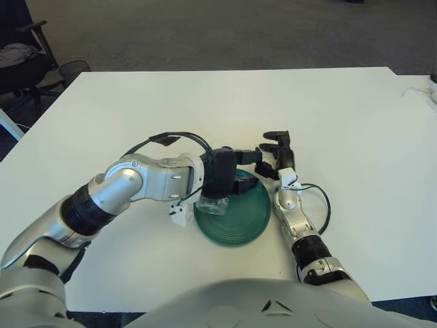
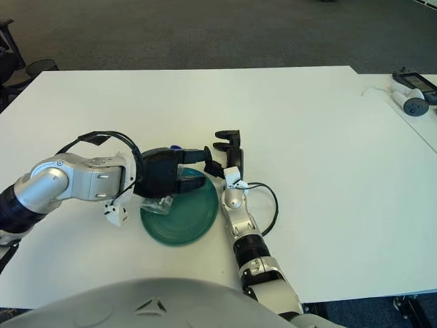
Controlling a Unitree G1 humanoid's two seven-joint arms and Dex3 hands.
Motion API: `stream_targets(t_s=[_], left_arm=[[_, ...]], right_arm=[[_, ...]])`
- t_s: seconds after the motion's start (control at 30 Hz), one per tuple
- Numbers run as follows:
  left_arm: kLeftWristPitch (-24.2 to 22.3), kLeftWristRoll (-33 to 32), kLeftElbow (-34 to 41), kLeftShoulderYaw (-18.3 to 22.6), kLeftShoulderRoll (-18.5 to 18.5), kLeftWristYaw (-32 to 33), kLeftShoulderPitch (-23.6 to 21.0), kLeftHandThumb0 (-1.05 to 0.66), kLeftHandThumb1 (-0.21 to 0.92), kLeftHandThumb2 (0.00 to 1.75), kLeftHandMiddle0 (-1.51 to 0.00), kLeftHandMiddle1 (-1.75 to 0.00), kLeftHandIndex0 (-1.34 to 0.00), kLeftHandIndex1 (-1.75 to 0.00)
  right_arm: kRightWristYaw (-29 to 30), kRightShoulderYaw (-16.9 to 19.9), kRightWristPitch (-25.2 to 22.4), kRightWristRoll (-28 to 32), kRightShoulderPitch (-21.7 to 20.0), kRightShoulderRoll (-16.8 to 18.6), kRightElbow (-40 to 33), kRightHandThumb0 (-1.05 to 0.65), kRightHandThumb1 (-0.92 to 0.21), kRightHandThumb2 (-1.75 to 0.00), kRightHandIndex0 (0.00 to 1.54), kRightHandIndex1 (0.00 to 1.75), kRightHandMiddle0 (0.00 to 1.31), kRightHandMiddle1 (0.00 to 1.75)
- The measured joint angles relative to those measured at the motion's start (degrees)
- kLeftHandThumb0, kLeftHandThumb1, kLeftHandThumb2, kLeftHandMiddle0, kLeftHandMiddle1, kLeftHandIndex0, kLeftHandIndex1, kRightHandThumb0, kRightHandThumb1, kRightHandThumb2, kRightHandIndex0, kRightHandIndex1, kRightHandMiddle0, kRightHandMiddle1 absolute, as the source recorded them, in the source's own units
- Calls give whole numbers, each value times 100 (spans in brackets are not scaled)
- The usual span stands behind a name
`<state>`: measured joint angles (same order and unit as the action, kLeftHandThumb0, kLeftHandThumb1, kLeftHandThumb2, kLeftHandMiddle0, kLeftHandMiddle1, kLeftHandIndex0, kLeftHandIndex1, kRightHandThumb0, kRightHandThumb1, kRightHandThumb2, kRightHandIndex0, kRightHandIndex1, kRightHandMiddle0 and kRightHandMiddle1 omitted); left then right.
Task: Put the bottle into the plate.
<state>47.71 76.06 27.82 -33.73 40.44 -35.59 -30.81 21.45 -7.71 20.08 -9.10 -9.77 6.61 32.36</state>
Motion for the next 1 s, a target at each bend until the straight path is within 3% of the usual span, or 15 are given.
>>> stream_targets(t_s=[0.2,0.37,0.43,0.53,0.67,1.0], left_arm=[[149,-192,21,-7,-29,-185,-86,-89,92,38,0,0,0,-10],[315,-754,-15,1,-7,-310,-186,-90,92,44,0,0,0,-7],[338,-919,-25,15,-2,-367,-268,-90,92,46,0,0,0,-5],[367,-1116,-44,73,22,-514,-442,-91,92,45,0,0,0,-5],[382,-1285,-74,164,53,-704,-648,-91,92,43,0,0,0,-5],[432,-1668,-175,214,64,-936,-778,-90,92,46,0,0,0,-7]], right_arm=[[21,6,-91,0,-15,0,-53,-28,-50,-110,29,106,0,145],[-9,35,-176,114,-33,1,-109,-26,-47,-112,34,113,0,143],[-30,66,-181,185,-38,5,-108,10,-71,-72,37,139,0,145],[-86,102,-179,283,-37,9,-91,26,-85,-48,36,151,0,144],[-152,101,-12,302,-35,9,7,32,-91,-45,29,162,0,140],[-70,98,247,281,-53,9,178,34,-92,-44,27,165,0,133]])
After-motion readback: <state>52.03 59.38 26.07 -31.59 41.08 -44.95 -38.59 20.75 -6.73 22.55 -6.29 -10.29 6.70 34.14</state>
